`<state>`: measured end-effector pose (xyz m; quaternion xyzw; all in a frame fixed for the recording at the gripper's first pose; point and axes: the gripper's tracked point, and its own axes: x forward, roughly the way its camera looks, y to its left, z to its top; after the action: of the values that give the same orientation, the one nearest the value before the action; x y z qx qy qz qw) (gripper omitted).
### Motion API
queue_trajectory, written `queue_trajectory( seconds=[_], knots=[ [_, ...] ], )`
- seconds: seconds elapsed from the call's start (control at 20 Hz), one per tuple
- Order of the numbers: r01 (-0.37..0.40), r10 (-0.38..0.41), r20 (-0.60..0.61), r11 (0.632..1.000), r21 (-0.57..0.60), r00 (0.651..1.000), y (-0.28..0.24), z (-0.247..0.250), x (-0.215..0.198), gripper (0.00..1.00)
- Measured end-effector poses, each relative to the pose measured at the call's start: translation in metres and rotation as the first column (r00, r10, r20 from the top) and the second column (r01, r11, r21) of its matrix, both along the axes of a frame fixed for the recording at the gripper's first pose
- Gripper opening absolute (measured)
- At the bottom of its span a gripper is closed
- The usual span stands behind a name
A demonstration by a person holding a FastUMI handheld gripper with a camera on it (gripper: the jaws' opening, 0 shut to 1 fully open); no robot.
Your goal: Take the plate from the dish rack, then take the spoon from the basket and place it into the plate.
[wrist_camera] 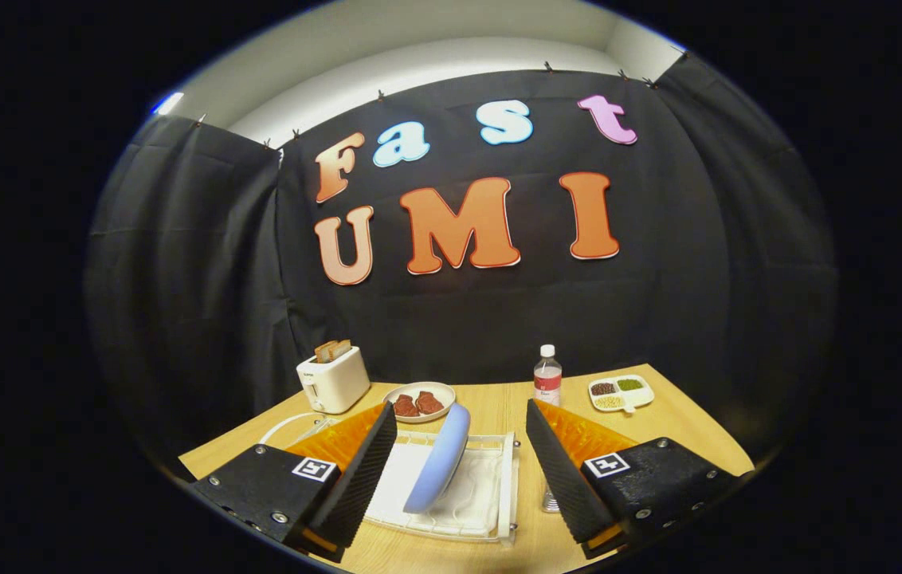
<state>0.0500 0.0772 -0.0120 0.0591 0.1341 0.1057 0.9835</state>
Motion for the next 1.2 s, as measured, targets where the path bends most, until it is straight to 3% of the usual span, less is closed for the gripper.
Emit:
queue_trajectory(
  seconds=[0.2,0.4,0.6,0.75,1.05,1.2],
  knots=[
    [-0.03,0.024,-0.143,0.999,-0.045,0.989,0.011,-0.025,0.025,0.97],
    [-0.075,0.053,-0.291,0.995,-0.068,0.955,0.023,-0.052,0.045,0.96],
    [-0.091,0.042,-0.381,0.989,-0.113,0.924,0.027,-0.079,0.062,0.96],
    [-0.072,0.0,-0.479,0.989,-0.132,0.878,0.028,-0.116,0.072,0.94],
    [-0.075,-0.011,-0.613,0.991,-0.115,0.79,0.046,-0.159,0.071,0.79],
    [-0.059,-0.04,-0.654,0.99,-0.127,0.756,0.049,-0.172,0.069,0.64]
  ],
)
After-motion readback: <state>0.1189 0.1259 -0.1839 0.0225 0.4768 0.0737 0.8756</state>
